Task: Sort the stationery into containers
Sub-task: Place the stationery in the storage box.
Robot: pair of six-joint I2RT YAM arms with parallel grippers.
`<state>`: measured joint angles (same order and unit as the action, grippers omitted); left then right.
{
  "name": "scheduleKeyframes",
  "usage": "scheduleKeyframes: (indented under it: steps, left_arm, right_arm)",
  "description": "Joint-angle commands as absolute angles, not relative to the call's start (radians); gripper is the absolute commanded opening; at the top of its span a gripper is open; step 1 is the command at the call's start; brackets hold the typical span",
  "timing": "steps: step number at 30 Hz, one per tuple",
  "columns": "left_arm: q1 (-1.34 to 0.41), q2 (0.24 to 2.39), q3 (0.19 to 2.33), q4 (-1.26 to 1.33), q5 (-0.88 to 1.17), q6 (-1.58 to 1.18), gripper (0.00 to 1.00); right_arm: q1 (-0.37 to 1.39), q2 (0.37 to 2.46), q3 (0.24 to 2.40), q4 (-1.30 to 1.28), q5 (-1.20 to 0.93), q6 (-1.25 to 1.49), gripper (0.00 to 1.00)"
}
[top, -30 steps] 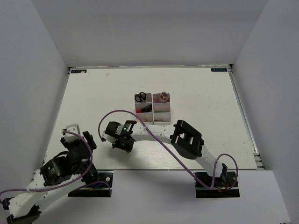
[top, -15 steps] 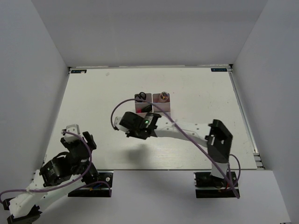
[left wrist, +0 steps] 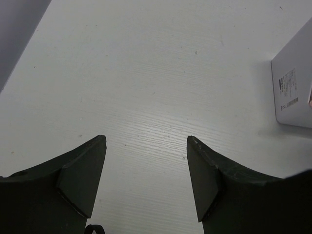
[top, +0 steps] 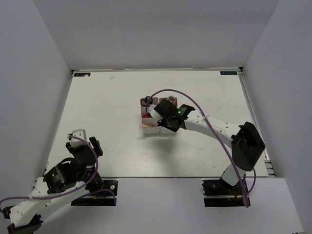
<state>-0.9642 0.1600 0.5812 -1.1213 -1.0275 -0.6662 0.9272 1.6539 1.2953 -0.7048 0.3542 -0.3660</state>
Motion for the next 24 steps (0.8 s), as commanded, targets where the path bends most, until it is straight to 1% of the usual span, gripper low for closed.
scheduleKeyframes:
  steps: [1,12,13,14,16,17,19,20,21,22,23,24]
  left_arm:
    - [-0.962,0.183,0.578,-1.112,-1.022,-0.655,0.77]
    - [-0.963,0.183,0.577,-1.106,-1.023,-0.643,0.77]
    - [-0.963,0.183,0.578,-1.104,-1.023,-0.644,0.77]
    - [-0.963,0.184,0.578,-1.103,-1.023,-0.644,0.79]
    - [-0.963,0.184,0.577,-1.101,-1.020,-0.641,0.79]
    - [-0.963,0.186,0.577,-1.101,-1.019,-0.640,0.79]
    - [-0.962,0.190,0.574,-1.091,-1.005,-0.620,0.82]
    - [-0.963,0.198,0.575,-1.080,-0.999,-0.615,0.82]
    - [-0.962,0.204,0.569,-1.071,-0.986,-0.595,0.85]
    - [-0.963,0.210,0.569,-1.065,-0.982,-0.592,0.86]
    - [-0.963,0.213,0.569,-1.062,-0.974,-0.588,0.86]
    - [-0.963,0.239,0.571,-1.057,-0.957,-0.575,0.89]
  right_arm:
    - [0.904,1.635,1.319,-0.652,0.276,-0.382,0.00]
    - [0.856,1.704,1.365,-0.617,0.262,-0.365,0.00]
    - [0.851,1.709,1.367,-0.614,0.262,-0.373,0.05]
    - [0.851,1.710,1.368,-0.609,0.262,-0.374,0.17]
    - [0.850,1.721,1.374,-0.607,0.267,-0.377,0.30]
    - [0.848,1.720,1.381,-0.612,0.265,-0.376,0.42]
    - [0.850,1.707,1.396,-0.636,0.247,-0.376,0.51]
    - [0.848,1.692,1.399,-0.644,0.241,-0.371,0.56]
    - [0.848,1.683,1.399,-0.649,0.229,-0.368,0.64]
    - [0.848,1.654,1.399,-0.653,0.218,-0.365,0.71]
    - [0.848,1.641,1.394,-0.657,0.204,-0.367,0.71]
    - [0.848,1.632,1.396,-0.654,0.204,-0.367,0.76]
